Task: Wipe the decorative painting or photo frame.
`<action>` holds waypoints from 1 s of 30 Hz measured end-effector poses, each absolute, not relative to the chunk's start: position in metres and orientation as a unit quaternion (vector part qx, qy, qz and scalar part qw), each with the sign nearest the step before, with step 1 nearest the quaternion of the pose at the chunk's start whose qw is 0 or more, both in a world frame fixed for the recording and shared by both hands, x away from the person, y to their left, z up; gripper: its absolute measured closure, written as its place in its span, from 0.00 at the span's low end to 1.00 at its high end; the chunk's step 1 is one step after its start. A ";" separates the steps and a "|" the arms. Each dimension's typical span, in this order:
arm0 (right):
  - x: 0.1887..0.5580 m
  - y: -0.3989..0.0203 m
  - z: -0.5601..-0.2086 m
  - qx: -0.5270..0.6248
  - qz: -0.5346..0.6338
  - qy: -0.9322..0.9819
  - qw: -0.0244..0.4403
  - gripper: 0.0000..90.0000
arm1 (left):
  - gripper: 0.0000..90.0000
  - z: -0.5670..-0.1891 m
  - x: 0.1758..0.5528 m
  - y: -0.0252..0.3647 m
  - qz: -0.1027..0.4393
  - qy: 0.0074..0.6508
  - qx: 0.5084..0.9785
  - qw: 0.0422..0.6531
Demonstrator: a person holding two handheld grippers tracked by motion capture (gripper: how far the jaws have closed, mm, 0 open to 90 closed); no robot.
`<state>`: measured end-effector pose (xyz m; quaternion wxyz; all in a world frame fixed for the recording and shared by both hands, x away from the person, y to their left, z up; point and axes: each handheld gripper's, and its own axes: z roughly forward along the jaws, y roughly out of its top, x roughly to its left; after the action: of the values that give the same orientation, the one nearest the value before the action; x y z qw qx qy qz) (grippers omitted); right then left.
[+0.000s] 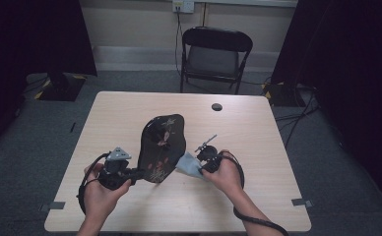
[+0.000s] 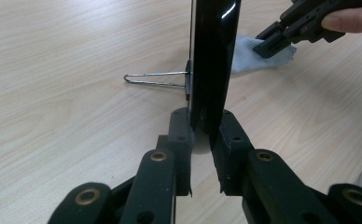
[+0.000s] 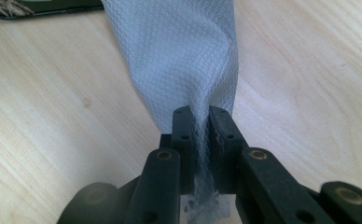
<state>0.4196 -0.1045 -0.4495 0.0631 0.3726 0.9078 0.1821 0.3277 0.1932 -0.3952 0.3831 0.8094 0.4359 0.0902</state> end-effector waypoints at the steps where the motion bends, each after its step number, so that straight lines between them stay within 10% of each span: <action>1: 0.419 -0.104 -0.450 0.372 0.183 0.908 0.064 0.91 | 0.87 -0.395 0.328 0.193 0.090 0.436 0.810 0.383; 30: 0.425 -0.156 -0.451 0.436 0.184 0.875 0.106 0.90 | 0.37 -0.398 0.322 0.217 0.094 0.442 0.810 0.373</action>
<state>0.4250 -0.1562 -0.4511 0.1058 0.4359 0.8746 0.1839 0.3223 0.2171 -0.3985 0.3731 0.8102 0.4421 0.0945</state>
